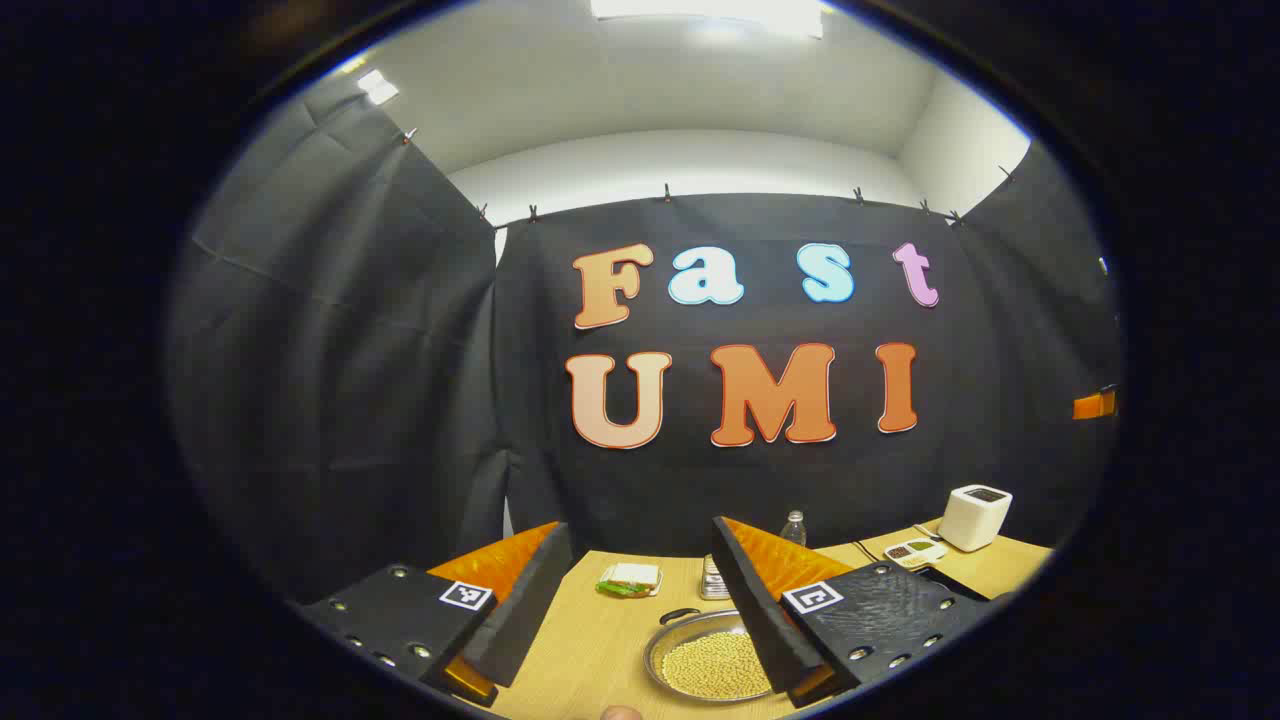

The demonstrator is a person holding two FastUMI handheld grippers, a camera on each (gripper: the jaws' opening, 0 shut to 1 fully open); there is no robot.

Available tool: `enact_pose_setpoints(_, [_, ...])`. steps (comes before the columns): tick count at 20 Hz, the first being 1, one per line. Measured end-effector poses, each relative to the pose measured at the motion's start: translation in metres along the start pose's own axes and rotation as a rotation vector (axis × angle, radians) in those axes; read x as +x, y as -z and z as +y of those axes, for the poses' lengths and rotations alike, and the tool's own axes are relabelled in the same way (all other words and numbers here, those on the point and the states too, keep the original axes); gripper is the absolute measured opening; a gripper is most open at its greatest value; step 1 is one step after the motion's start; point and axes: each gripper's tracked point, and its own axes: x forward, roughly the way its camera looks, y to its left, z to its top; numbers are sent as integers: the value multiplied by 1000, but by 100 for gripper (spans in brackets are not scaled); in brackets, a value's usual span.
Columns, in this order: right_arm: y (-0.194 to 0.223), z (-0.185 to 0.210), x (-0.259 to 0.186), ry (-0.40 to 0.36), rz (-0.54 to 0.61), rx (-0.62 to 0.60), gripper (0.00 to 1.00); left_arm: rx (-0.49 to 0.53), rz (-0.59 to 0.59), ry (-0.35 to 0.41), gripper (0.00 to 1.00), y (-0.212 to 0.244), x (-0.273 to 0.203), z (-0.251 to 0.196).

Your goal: First push the handle of the pot to place it horizontally, then grasp the pot with both hands and set it on the induction cooktop.

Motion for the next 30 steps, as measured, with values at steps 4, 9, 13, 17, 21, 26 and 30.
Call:
enact_pose_setpoints(4, [-6,-7,-1,23,-30,-16,95,-6,28,38,90,8,-1,-12])
enact_pose_setpoints(9, [-10,-4,-5,26,-44,-36,95,-2,18,14,90,5,-3,-7])
enact_pose_setpoints(13, [-12,-5,-6,35,-56,-52,95,-10,18,0,89,6,-6,-2])
enact_pose_setpoints(17, [-11,-7,-6,39,-56,-60,95,-3,17,-10,89,4,-8,0])
enact_pose_setpoints(21, [-11,-9,-8,42,-59,-71,95,15,11,10,89,2,-10,-7])
enact_pose_setpoints(26, [-12,-14,-7,55,-66,-62,95,-6,18,74,77,5,-13,-24])
enact_pose_setpoints(30, [-10,-13,-7,49,-61,-67,95,-14,65,107,55,17,-12,-29])
